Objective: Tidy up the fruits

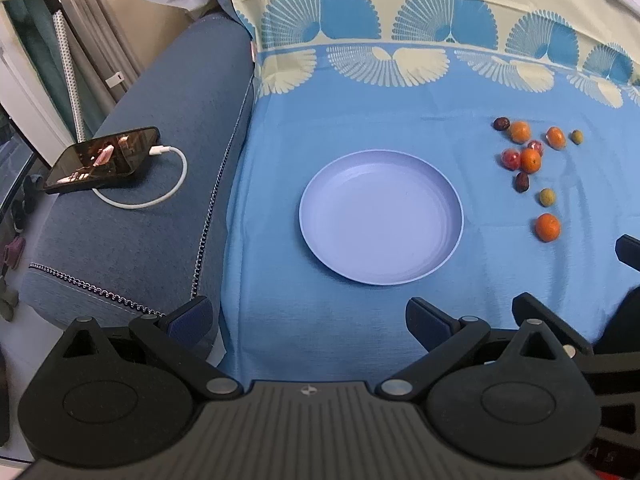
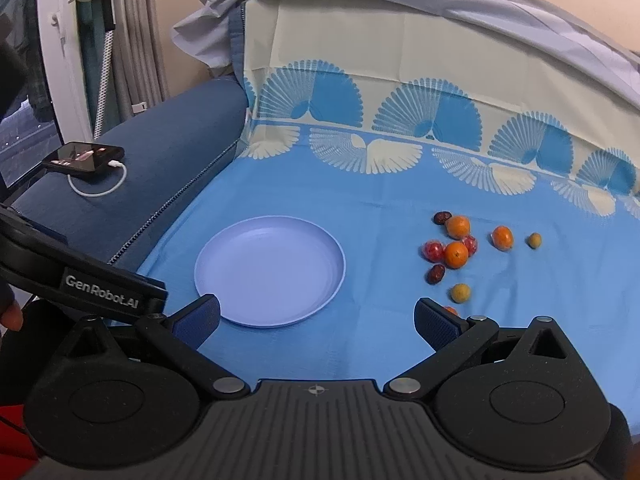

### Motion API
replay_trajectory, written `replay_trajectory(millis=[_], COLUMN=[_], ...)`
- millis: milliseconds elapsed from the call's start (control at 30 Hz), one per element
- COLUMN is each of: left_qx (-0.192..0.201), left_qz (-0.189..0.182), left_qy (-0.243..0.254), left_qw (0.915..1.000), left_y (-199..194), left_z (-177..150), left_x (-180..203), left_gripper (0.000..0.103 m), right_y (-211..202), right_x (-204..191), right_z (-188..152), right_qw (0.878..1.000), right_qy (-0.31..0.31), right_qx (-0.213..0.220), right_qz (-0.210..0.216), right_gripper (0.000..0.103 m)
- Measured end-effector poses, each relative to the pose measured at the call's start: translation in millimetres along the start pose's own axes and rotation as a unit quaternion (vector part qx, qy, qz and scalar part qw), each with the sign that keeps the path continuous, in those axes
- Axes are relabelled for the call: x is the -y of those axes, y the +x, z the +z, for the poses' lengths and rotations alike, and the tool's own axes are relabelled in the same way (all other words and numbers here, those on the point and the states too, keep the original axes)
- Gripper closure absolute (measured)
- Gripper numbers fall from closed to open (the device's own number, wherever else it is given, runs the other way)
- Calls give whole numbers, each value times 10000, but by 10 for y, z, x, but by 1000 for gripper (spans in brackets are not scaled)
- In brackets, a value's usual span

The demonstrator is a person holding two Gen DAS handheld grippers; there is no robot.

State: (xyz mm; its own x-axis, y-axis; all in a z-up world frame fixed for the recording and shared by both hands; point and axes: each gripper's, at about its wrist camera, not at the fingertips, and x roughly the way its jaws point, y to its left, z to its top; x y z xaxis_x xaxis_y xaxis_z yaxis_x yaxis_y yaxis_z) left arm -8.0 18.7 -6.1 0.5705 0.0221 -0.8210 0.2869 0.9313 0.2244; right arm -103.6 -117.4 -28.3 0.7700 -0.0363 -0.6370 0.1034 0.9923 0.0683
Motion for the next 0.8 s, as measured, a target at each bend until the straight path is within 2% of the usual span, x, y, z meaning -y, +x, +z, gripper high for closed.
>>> replay_trajectory(millis=[200,333,400,467,533,600,667,733,800], left_qx=[-151,-337,-402,-453,-517,-534,-536,-522,-524], left_qz=[-39,-178,-239,-322,-395,-465,-573,-686,-774], left_qy=[110,192,253,296,329,370,440,514,585], left_qw=[9998,9991,9986,9980,9973,9968,9960,9950,9939], left_y=[131,279,355,432,518,604,693,793,916], left_z=[62,140,195,267,369,497,644,800,963], left_x=[105,247,338,439,545,670,816,979,1172], left_gripper=[0,0,0,0,0,0,0,0,0], right_y=[268,628,789,966,1169,1352,1518,1653,1683], right_x=[248,557,716,869,985,1082,1156,1241,1278], right_z=[-145,-309,-370,-422,-453,-472,-484,-495,-493], right_qw=[9988,9933,9895,9865,9864,9866,9865,9856,9876], right_qy=[283,709,886,916,860,787,783,862,753], right_qx=[-115,-476,-525,-591,-662,-682,-755,-779,-588], right_qz=[-378,-781,-1013,-1225,-1235,-1253,-1226,-1225,-1245], right_gripper=[0,0,1,1,3,13,38,48,63])
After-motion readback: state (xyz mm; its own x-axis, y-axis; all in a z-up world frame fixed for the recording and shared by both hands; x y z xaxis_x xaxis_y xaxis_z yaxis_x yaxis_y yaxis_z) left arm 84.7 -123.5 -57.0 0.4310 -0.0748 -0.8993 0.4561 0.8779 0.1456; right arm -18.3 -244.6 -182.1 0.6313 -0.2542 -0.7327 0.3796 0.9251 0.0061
